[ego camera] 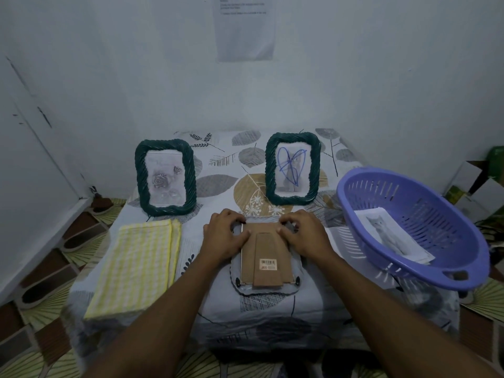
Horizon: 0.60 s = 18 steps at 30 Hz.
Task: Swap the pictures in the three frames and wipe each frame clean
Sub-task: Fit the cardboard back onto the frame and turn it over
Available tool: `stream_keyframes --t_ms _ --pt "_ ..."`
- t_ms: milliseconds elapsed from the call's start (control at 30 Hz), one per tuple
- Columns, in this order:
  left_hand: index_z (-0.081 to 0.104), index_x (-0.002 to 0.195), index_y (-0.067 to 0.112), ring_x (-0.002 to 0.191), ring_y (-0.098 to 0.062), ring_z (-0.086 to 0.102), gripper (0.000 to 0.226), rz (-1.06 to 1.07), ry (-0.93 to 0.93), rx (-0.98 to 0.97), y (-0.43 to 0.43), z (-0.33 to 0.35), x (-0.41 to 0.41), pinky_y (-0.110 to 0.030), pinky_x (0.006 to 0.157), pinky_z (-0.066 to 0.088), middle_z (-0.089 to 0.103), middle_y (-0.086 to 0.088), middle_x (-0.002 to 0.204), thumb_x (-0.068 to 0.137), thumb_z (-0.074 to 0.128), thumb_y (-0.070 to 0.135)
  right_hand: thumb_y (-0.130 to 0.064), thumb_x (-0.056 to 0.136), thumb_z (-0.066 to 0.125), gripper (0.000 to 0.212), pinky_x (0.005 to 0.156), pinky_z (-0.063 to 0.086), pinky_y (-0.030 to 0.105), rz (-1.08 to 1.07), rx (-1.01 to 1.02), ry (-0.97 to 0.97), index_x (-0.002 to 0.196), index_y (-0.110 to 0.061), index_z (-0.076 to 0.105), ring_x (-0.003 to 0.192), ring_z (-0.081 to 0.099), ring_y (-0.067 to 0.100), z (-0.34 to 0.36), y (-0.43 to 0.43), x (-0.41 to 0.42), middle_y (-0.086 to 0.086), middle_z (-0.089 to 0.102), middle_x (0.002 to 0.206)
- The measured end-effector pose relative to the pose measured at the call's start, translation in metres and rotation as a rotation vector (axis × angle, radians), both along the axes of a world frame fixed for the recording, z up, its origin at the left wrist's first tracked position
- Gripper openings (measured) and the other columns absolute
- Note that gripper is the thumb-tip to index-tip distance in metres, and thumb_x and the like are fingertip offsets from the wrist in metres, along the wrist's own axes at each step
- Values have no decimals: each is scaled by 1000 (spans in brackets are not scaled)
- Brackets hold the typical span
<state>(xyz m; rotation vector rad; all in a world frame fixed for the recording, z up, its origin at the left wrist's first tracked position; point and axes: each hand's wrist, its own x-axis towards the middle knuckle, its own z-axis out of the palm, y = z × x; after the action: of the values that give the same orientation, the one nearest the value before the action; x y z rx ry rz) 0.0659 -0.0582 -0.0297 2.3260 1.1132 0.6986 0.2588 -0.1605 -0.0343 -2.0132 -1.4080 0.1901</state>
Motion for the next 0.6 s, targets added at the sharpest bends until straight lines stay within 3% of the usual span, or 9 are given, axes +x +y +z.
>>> stream_keyframes --t_ms 200,333,467,600 --pt "66 102 29 102 -18 48 36 -7 -32 -7 0 -1 -2 -47 90 43 59 6 108 74 57 51 -34 82 70 26 85 52 40 11 60 22 105 -22 73 99 57 19 -3 -3 -1 1 67 104" --pt "67 103 28 103 -18 49 29 0 -44 6 0 -3 -2 -48 91 43 61 6 109 79 65 44 -35 82 71 26 85 52 40 4 69 26 105 -23 73 98 58 19 -2 -3 -2 0 67 104" --pt "67 112 28 109 -19 47 36 -1 -17 -9 1 -1 -2 -48 95 41 60 3 114 80 63 46 -35 82 71 27 85 52 41 0 69 30 106 -23 73 100 57 19 -3 -3 -2 0 67 105" --pt "68 108 28 109 -18 46 28 -4 4 -21 3 1 0 -47 95 40 58 3 113 83 66 41 -35 82 71 28 85 52 39 -9 68 27 107 -22 73 100 57 19 -4 -3 -2 0 67 105"
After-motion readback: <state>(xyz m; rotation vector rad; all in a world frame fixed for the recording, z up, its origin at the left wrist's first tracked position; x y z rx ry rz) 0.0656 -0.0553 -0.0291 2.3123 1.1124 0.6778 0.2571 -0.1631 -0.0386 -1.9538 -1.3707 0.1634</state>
